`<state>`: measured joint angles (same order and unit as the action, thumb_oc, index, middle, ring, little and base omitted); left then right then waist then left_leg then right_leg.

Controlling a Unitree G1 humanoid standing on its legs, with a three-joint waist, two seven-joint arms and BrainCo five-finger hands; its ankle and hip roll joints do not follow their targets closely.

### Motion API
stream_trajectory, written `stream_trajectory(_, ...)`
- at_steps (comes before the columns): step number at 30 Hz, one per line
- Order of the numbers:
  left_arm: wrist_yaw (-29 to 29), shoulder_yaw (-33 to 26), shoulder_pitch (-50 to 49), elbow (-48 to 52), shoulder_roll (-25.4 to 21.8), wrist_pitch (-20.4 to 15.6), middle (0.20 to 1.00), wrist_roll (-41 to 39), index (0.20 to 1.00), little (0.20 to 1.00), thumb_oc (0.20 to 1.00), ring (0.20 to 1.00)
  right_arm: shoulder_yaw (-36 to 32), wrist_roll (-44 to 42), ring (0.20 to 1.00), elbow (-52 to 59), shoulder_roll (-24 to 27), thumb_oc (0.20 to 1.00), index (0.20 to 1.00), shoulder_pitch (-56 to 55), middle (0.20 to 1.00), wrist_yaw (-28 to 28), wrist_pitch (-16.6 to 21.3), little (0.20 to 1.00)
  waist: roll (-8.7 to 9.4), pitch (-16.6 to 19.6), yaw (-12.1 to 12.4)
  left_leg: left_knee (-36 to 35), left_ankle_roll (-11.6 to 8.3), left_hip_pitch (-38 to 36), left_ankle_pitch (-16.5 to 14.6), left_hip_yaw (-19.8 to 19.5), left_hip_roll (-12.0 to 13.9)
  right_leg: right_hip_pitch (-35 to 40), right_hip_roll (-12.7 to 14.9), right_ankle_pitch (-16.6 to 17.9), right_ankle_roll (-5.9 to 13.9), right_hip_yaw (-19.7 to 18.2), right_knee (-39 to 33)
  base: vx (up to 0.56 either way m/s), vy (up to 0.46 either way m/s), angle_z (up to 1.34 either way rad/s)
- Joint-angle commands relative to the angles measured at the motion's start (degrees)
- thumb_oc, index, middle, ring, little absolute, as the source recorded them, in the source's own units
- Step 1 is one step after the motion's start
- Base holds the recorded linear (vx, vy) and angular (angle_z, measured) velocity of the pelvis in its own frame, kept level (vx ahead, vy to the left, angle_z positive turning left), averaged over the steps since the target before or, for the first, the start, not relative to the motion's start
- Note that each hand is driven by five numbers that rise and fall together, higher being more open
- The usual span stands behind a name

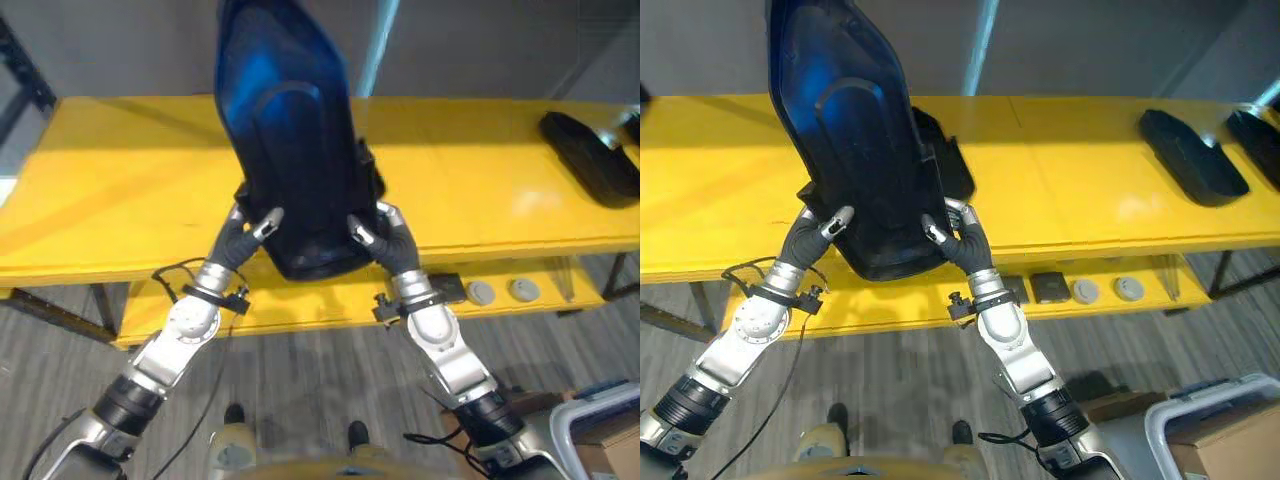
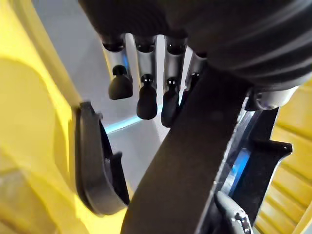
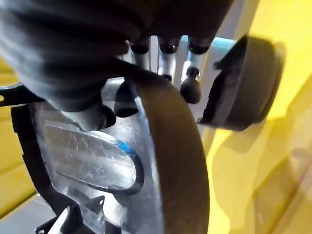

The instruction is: Move parts from the plastic box to the shelf.

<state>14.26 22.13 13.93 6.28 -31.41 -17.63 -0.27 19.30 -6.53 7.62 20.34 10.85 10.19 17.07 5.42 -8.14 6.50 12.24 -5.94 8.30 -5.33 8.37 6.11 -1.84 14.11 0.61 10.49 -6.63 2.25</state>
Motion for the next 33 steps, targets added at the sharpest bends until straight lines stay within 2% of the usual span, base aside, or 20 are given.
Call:
stream_trajectory(1, 4.8, -12.1, 2.7, 1.4, -5.3, -4.6, 0.200, 1.0, 0.200, 0.200, 0.200, 0.200, -3.9, -4.4, 1.000, 5.2, 4.6, 1.000, 1.000, -1.4, 1.000, -4.4, 3.0, 1.000, -3.18, 3.1, 1.3, 4.8, -0.02, 0.5, -7.4, 2.2, 3.1, 0.9, 0.7, -4.0, 4.51, 1.1, 1.0, 0.01, 0.326, 0.22)
stream_trajectory(3, 5.8, -13.2, 2.7, 1.3, -6.5, -4.6, 0.200, 1.7, 0.200, 0.200, 0.200, 0.200, -2.9, -3.9, 1.000, 5.3, 4.0, 1.000, 1.000, 0.6, 1.000, -4.5, 2.8, 1.000, -2.80, 2.8, 1.7, 5.2, 1.02, 1.3, -8.0, 2.5, 1.8, -1.1, 2.2, 0.4, 4.51, 0.5, 1.6, -0.01, 0.283, 0.20)
stream_trajectory(5, 6.3, -14.8, 2.1, 1.1, -8.0, -4.7, 0.200, 1.8, 0.200, 0.200, 0.200, 0.200, -2.1, -3.9, 1.000, 6.0, 3.5, 1.000, 1.000, 2.2, 1.000, -5.2, 2.8, 1.000, -2.49, 2.7, 1.9, 4.9, 2.03, 1.6, -8.5, 3.1, 0.7, -3.0, 3.0, 3.3, 4.51, -0.2, 2.5, 0.02, 0.284, 0.02)
stream_trajectory(6, 6.8, -16.6, 0.4, 0.8, -8.8, -4.4, 0.200, 3.0, 0.200, 0.200, 0.200, 0.200, -1.6, -4.3, 1.000, 6.5, 3.2, 1.000, 1.000, 2.4, 1.000, -6.4, 3.0, 1.000, -2.63, 3.0, 1.7, 3.4, 2.63, 1.1, -8.3, 3.3, -0.2, -4.7, 2.1, 6.1, 4.51, -0.9, 4.1, 0.04, 0.235, -0.15)
stream_trajectory(7, 6.8, -16.8, 0.1, 0.9, -8.8, -4.4, 0.200, 3.1, 0.200, 0.200, 0.200, 0.200, -1.5, -4.4, 1.000, 6.5, 3.2, 1.000, 1.000, 2.4, 1.000, -6.5, 3.0, 1.000, -2.57, 3.2, 1.7, 3.0, 2.63, 1.0, -8.1, 3.4, -0.2, -4.9, 2.1, 6.1, 4.51, -1.1, 4.2, 0.06, 0.228, -0.17)
stream_trajectory(8, 6.7, -17.6, -0.9, 0.8, -9.1, -4.4, 0.200, 3.7, 0.200, 0.200, 0.200, 0.200, -1.7, -5.0, 1.000, 7.0, 3.2, 1.000, 1.000, 1.5, 1.000, -7.2, 3.1, 1.000, -2.47, 3.2, 1.6, 1.3, 2.85, 0.0, -7.8, 3.6, -0.8, -4.7, 0.4, 5.7, 4.51, -1.9, 4.4, 0.07, 0.230, -0.14)
stream_trajectory(9, 6.8, -19.1, -2.4, 1.0, -9.6, -4.8, 0.200, 4.2, 0.200, 0.200, 0.200, 0.200, -2.2, -5.6, 1.000, 7.7, 3.7, 1.000, 1.000, 0.1, 1.000, -8.4, 3.6, 1.000, -2.48, 3.4, 2.0, -0.5, 3.12, -1.5, -7.6, 3.7, -1.7, -4.2, -2.5, 3.5, 4.51, -2.7, 4.3, 0.05, 0.239, -0.10)
stream_trajectory(11, 6.2, -21.1, -3.9, 1.4, -10.4, -4.4, 0.200, 4.9, 0.200, 0.200, 0.200, 0.200, -3.0, -6.2, 1.000, 8.0, 4.7, 1.000, 1.000, -1.4, 1.000, -8.9, 3.8, 1.000, -2.39, 4.0, 2.2, -3.4, 3.34, -2.3, -6.6, 4.1, -2.3, -3.9, -6.4, 0.4, 4.51, -2.1, 3.7, 0.05, 0.219, 0.12)
stream_trajectory(13, 6.4, -22.0, -4.0, 0.4, -10.8, -3.9, 0.200, 5.7, 0.200, 0.200, 0.200, 0.200, -4.0, -6.9, 1.000, 8.2, 5.6, 1.000, 1.000, -3.0, 1.000, -9.3, 3.9, 1.000, -2.83, 4.2, 0.9, -5.8, 3.54, -3.8, -6.2, 4.4, -3.1, -6.7, -12.0, -3.5, 4.51, -1.9, 4.5, 0.08, 0.222, 0.10)
stream_trajectory(14, 6.3, -23.1, -4.2, 0.3, -11.6, -3.6, 0.200, 6.7, 0.200, 0.200, 0.200, 0.200, -5.1, -7.2, 1.000, 8.4, 6.0, 1.000, 1.000, -3.8, 1.000, -9.0, 4.0, 1.000, -2.88, 4.1, 0.5, -5.7, 3.46, -3.7, -6.4, 4.6, -3.6, -6.4, -13.4, -5.1, 4.51, -1.5, 4.2, 0.05, 0.113, -0.10)
stream_trajectory(18, 6.1, -24.8, -4.6, 0.0, -12.2, -3.6, 0.200, 6.8, 0.200, 0.200, 0.200, 0.200, -6.4, -8.0, 1.000, 8.7, 6.6, 1.000, 1.000, -4.7, 1.000, -9.6, 4.3, 1.000, -2.42, 3.6, 0.0, -5.4, 3.73, -4.1, -6.2, 4.0, -4.5, -6.5, -14.8, -5.4, 3.98, -1.4, 3.8, 0.05, 0.032, 0.32)
stream_trajectory(19, 6.5, -25.7, -4.5, -2.3, -11.4, -3.4, 0.200, 4.9, 0.200, 0.200, 0.200, 0.200, -7.0, -8.9, 1.000, 7.7, 7.5, 1.000, 1.000, -5.2, 1.000, -9.8, 4.0, 1.000, -2.40, 3.1, -0.3, -6.2, 3.39, -4.0, -5.3, 3.7, -4.6, -6.7, -15.4, -5.1, 3.70, -1.6, 2.8, 0.00, 0.000, 0.00)
stream_trajectory(22, 4.4, -28.7, -6.0, -5.6, -13.3, -3.0, 0.200, 2.5, 0.200, 0.200, 0.200, 0.200, -9.2, -9.7, 1.000, 8.9, 9.6, 1.000, 1.000, -8.7, 1.000, -11.8, 3.8, 1.000, -2.55, 3.8, -0.9, -9.5, 3.22, -4.3, -4.0, 4.0, -4.4, -6.9, -16.1, -4.8, 2.52, -0.9, 0.7, 0.03, 0.005, -0.03)
stream_trajectory(26, 4.6, -27.5, -1.5, -14.3, -15.0, -1.9, 0.200, -1.1, 0.200, 0.200, 0.200, 0.200, -8.7, -11.2, 1.000, 7.9, 9.5, 1.000, 1.000, -9.1, 1.000, -12.1, 3.5, 1.000, -3.48, 3.8, -2.2, -12.7, 2.73, -3.6, -1.4, 4.3, -4.0, -7.9, -16.2, -4.4, 2.25, 0.2, -0.5, -0.05, 0.016, 0.11)
stream_trajectory(29, 4.6, -26.1, 1.7, -19.5, -16.2, -0.9, 0.200, -2.5, 0.200, 0.200, 0.200, 0.200, -7.7, -11.5, 1.000, 8.0, 9.5, 1.000, 1.000, -8.9, 1.000, -12.6, 3.6, 1.000, -3.76, 3.5, -2.7, -13.7, 2.59, -3.2, -0.6, 4.7, -3.8, -8.4, -16.2, -4.1, 2.26, 0.3, -0.8, -0.05, 0.009, 0.03)
stream_trajectory(30, 5.5, -24.5, 5.7, -25.2, -17.1, -0.1, 0.200, -2.7, 0.200, 0.200, 0.200, 0.200, -6.5, -11.6, 1.000, 8.5, 9.5, 1.000, 1.000, -8.5, 1.000, -13.1, 3.8, 1.000, -4.04, 3.2, -3.1, -14.3, 2.37, -2.7, 0.1, 5.3, -3.5, -9.1, -16.2, -3.9, 2.39, 0.4, -0.8, -0.03, 0.006, -0.01)
stream_trajectory(32, 5.9, -24.1, 7.3, -28.3, -17.5, 0.2, 0.200, -2.7, 0.200, 0.200, 0.200, 0.200, -6.0, -11.7, 1.000, 8.8, 9.5, 1.000, 1.000, -8.3, 1.000, -13.4, 4.0, 1.000, -4.14, 2.9, -3.2, -14.5, 2.28, -2.6, 0.3, 5.6, -3.3, -9.4, -16.3, -3.8, 2.45, 0.5, -0.7, -0.05, -0.006, -0.05)
stream_trajectory(33, 6.7, -22.8, 10.9, -34.3, -18.3, 0.8, 0.200, -2.8, 0.200, 0.200, 0.200, 0.200, -4.7, -12.2, 1.000, 9.2, 9.3, 1.000, 1.000, -7.5, 1.000, -13.8, 4.4, 1.000, -4.27, 2.3, -3.4, -14.9, 2.02, -2.1, 0.8, 6.2, -2.9, -10.1, -16.4, -3.6, 2.59, 0.6, -0.6, -0.07, -0.031, -0.13)
